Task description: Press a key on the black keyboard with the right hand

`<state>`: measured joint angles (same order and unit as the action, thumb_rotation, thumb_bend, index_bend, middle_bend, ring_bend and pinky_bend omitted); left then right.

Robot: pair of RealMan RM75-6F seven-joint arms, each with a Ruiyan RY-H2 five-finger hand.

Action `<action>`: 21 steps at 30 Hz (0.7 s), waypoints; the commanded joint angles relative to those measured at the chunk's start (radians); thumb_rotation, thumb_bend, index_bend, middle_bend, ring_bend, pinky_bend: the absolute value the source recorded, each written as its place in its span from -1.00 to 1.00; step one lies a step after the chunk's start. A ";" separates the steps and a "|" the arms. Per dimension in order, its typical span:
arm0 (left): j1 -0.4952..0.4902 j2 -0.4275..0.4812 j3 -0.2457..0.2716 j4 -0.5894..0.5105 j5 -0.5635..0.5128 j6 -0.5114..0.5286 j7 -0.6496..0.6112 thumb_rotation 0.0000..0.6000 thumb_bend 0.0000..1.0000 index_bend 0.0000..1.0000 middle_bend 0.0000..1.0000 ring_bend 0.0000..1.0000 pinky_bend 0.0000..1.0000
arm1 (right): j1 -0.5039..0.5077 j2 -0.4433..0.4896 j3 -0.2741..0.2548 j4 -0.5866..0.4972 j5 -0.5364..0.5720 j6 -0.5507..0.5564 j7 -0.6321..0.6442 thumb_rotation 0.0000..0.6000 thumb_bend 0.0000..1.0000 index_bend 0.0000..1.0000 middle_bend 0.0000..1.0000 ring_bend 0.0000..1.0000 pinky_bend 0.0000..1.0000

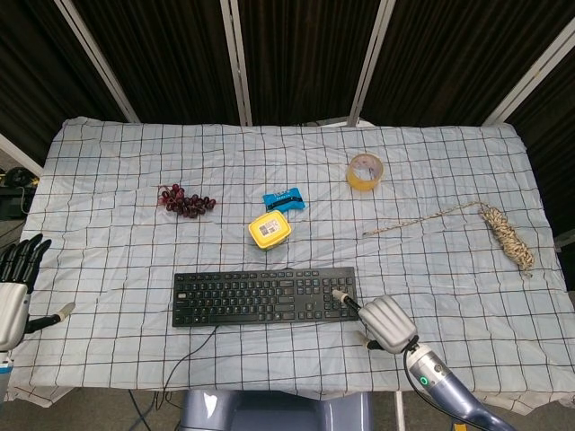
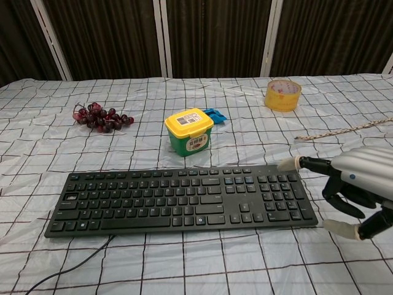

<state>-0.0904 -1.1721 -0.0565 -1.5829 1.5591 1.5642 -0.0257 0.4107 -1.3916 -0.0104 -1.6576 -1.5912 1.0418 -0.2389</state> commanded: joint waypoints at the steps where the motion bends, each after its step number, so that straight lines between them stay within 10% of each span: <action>1: 0.003 0.000 0.006 0.005 0.015 0.011 -0.004 1.00 -0.93 -1.00 -1.00 -1.00 -1.00 | 0.001 -0.031 -0.011 0.039 0.024 -0.015 0.004 1.00 -0.30 -0.84 0.62 0.63 0.45; 21: 0.001 0.002 -0.003 0.004 0.001 0.008 -0.028 1.00 -0.93 -1.00 -1.00 -1.00 -1.00 | 0.015 -0.134 -0.013 0.071 0.076 -0.033 -0.025 1.00 -0.30 -0.73 0.62 0.63 0.44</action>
<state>-0.0898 -1.1702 -0.0598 -1.5784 1.5600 1.5723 -0.0534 0.4246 -1.5219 -0.0244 -1.5851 -1.5195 1.0114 -0.2613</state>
